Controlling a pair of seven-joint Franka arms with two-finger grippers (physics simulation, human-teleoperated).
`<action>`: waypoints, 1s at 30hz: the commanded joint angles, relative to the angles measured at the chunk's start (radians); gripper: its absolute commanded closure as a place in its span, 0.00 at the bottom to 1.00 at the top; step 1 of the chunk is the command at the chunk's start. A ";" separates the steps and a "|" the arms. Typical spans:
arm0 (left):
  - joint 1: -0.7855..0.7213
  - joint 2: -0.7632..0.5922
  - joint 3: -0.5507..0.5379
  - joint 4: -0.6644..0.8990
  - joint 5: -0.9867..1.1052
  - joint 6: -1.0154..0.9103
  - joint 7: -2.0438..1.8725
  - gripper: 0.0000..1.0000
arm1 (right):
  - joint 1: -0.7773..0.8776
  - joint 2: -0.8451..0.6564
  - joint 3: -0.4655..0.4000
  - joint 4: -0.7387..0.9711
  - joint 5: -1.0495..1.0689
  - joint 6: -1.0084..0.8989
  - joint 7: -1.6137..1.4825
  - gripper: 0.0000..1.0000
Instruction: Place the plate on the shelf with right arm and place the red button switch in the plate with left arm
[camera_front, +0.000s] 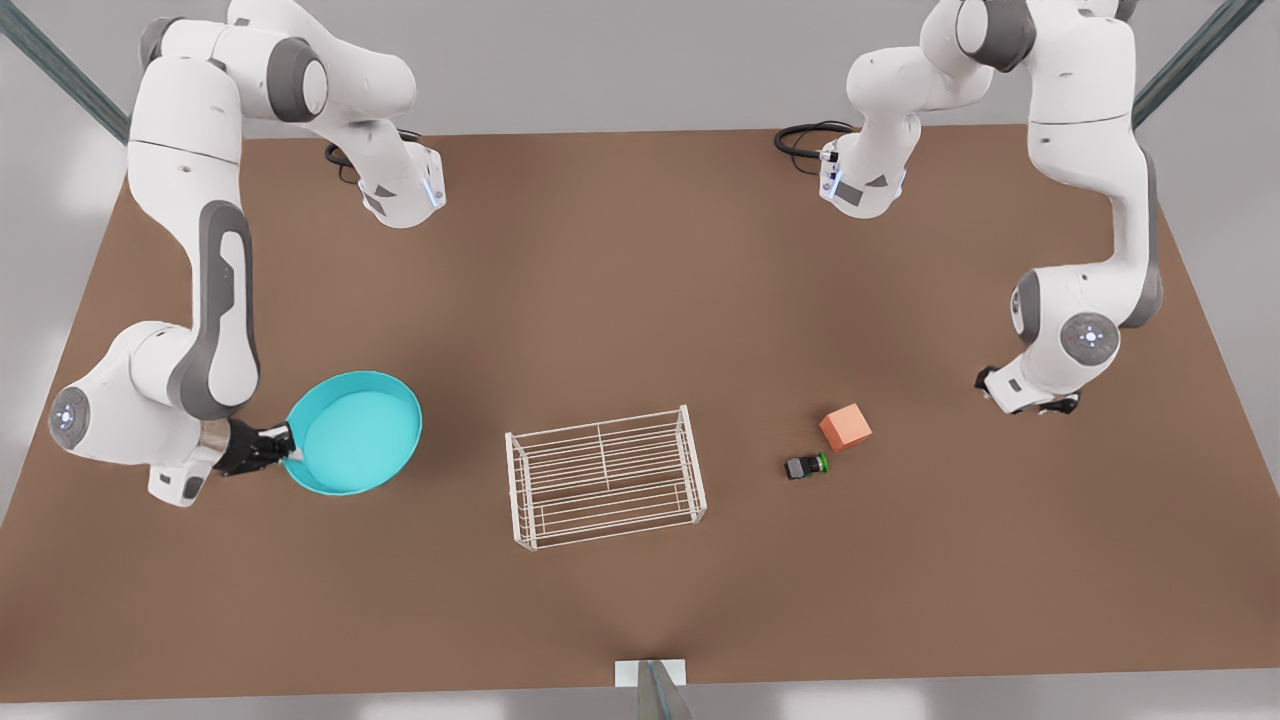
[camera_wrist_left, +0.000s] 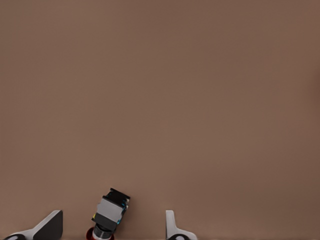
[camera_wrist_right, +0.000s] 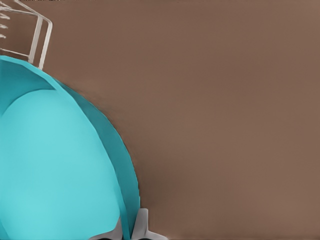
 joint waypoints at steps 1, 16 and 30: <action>0.010 0.010 0.000 0.003 0.003 0.005 0.013 0.00 | 0.032 -0.029 -0.013 0.000 -0.006 -0.103 0.090 0.81; 0.133 0.081 0.000 -0.026 0.014 0.153 0.205 0.00 | 0.361 -0.081 -0.041 0.095 -0.048 -0.197 0.766 0.80; 0.133 0.168 0.002 -0.023 0.016 0.257 0.197 0.00 | 0.467 0.129 -0.013 0.396 0.056 -0.149 1.164 0.80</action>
